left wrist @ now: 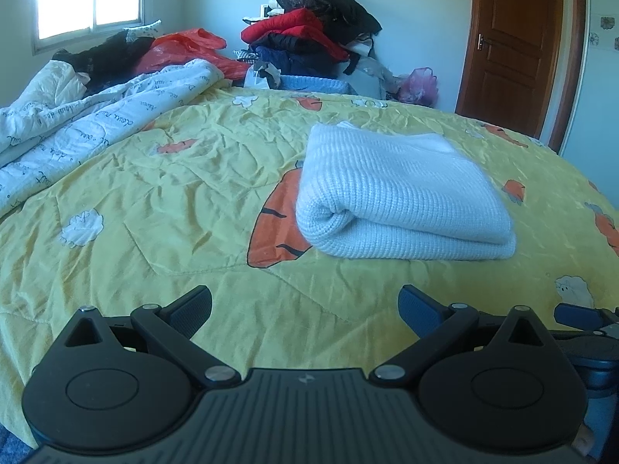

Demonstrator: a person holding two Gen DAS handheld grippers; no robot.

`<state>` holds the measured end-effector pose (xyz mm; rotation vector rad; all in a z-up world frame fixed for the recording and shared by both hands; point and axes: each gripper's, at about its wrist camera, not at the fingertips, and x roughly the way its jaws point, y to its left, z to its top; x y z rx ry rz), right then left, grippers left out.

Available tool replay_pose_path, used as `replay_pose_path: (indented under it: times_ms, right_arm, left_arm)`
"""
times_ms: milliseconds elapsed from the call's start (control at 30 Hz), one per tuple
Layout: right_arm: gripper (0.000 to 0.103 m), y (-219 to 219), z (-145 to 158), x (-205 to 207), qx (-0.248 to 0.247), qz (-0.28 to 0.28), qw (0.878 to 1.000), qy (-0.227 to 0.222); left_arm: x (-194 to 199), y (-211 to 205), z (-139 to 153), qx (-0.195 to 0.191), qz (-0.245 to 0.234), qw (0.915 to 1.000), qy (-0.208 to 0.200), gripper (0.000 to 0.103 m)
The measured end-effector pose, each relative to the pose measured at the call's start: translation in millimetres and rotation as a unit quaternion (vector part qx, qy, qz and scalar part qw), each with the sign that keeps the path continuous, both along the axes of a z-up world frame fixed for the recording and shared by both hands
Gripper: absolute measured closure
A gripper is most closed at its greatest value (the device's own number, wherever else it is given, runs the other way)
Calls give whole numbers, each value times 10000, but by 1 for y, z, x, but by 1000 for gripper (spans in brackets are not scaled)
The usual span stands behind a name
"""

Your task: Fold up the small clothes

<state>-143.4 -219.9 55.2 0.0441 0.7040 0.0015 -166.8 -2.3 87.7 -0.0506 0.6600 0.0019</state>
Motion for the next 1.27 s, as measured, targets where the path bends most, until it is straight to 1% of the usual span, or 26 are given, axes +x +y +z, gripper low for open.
replay_pose_path:
  times_ms: [167, 367, 500, 667, 833, 933, 1033, 1167, 1267]
  right_arm:
    - [0, -1, 0, 1, 6, -9, 10000, 5]
    - [0, -3, 3, -2, -11, -13, 10000, -20]
    - [0, -6, 3, -1, 25, -41, 10000, 6]
    - [0, -5, 3, -2, 22, -13, 10000, -5]
    - [0, -3, 3, -2, -23, 29, 10000, 1]
    - [0, -3, 2, -2, -16, 42, 10000, 15]
    - [0, -3, 1, -3, 22, 50, 10000, 26]
    - [0, -3, 0, -3, 17, 43, 10000, 47]
    - [0, -2, 0, -3, 46, 58, 10000, 58]
  left_arm:
    - [0, 0, 0, 1, -59, 10000, 40, 0]
    - [-6, -7, 2, 102, -176, 9998, -54, 0]
    - [-7, -11, 3, 130, -268, 9995, -43, 0]
    - [-5, -12, 2, -4, -357, 9993, 59, 0]
    - [-6, -11, 1, -13, -340, 9994, 68, 0]
    - [-7, -11, 1, -57, -435, 9990, -14, 0]
    - [-11, -9, -1, -80, -387, 9991, -128, 0]
    - [-15, -11, -3, 33, -373, 9991, -187, 0]
    - [-19, -13, -2, 23, -534, 9981, -293, 0]
